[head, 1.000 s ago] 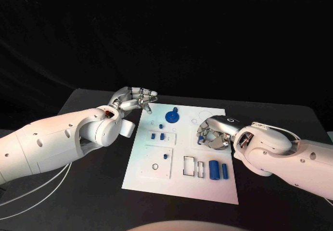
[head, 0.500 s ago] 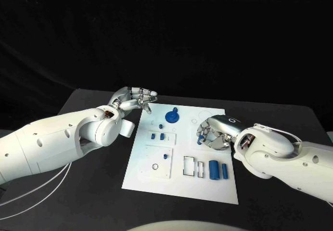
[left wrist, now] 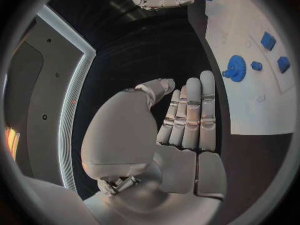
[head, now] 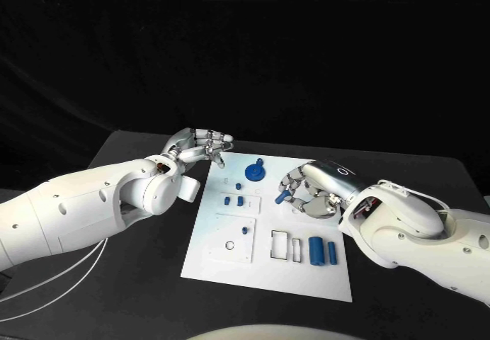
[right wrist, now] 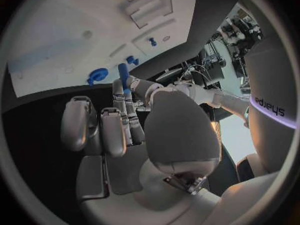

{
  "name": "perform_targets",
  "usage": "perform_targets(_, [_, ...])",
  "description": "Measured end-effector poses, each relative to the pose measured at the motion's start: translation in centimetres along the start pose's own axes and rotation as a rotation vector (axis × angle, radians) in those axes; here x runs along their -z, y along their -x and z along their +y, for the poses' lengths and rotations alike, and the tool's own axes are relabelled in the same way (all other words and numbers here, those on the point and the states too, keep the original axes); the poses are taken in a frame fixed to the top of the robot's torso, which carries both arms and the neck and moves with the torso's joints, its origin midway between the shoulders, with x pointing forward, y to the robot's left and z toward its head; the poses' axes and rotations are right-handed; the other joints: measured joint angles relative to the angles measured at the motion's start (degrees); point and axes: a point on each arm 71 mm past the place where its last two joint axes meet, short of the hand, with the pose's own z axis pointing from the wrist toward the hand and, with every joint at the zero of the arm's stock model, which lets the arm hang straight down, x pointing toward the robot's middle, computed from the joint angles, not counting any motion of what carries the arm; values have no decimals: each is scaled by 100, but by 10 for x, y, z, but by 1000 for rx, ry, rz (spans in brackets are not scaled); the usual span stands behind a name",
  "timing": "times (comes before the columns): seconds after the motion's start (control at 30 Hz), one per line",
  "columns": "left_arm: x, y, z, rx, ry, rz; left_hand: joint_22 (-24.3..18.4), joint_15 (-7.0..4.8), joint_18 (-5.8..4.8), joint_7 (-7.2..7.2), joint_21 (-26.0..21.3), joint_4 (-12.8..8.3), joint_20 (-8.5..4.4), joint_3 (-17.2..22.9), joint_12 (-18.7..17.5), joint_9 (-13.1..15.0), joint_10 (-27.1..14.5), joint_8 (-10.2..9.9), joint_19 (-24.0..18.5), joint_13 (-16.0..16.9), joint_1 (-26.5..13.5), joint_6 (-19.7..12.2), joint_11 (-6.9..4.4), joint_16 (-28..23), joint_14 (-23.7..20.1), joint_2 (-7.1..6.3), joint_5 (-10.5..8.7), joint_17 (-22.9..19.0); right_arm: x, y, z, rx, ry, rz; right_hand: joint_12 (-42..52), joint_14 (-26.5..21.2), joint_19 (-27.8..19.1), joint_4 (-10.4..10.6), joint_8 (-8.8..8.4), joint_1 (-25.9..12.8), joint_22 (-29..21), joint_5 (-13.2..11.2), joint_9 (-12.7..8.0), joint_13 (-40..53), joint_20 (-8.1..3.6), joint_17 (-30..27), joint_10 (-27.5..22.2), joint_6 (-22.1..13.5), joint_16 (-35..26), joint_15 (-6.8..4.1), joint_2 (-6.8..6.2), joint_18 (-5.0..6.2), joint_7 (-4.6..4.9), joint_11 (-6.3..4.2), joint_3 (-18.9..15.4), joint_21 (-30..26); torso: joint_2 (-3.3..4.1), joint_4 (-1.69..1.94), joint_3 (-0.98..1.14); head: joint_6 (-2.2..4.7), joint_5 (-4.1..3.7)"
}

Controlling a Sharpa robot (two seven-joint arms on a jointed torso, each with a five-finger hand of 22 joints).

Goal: Assemble the parts on the task board

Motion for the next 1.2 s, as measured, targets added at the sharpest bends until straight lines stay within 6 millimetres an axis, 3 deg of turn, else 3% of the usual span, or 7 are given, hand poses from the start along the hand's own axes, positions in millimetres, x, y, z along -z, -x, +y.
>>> perform_targets(0.2, [-1, -2, 0, 2, 0, 4, 0, 0, 0, 0, 1, 0, 0, 0, 0, 0, 0, 0, 0, 0, 0, 0, 0, 0, 0, 0, 0, 0, -11, -12, 31, -43, 84, -5, 0, 0, 0, 0, 0, 0, 3, -7, 0, -1, 0, 0, 0, -4, 0, 0, 0, 0, 2, 0, -1, -1, 0, -5, -4, -12, 44])
perform_targets(0.57, [-4, -7, 1, 5, -1, 12, 0, 0, 0, 21, 1, 0, 0, 0, 0, -5, 0, 0, 0, 0, 0, -21, 0, 0, 0, 0, 0, -5, -25, -62, 74, -130, 191, 58, -1, 0, 0, 1, 1, 6, 2, 9, 1, -9, 0, -1, 0, -21, 0, 0, -8, 0, -1, 2, -2, -2, 1, 7, -12, -19, 133])
perform_targets(0.8, [-4, -8, 1, 6, -2, 14, 1, 0, 0, 21, 1, 0, 0, 0, -1, -5, 0, 0, 0, 0, 0, -21, 0, 0, 0, 0, 0, -4, -30, -80, 78, -139, 201, 90, -23, 0, 0, -15, 1, 6, 2, 9, 2, -15, 0, -4, 6, -9, 0, 0, -8, 0, -15, 8, 14, -28, 12, -7, -8, -46, 175])
perform_targets(1.2, [-4, -9, 1, 6, -2, 14, 1, 0, 0, 21, 1, 0, 0, 0, -1, -4, 0, 0, 0, 0, 0, -21, 0, 0, 0, 0, 0, -4, -32, -93, 73, -110, 198, 143, -24, 0, -1, -15, 1, 5, 1, 7, 3, -17, 0, -12, 6, -6, 0, 0, -9, 0, -10, 8, 14, -28, 9, -14, 3, -76, 180])
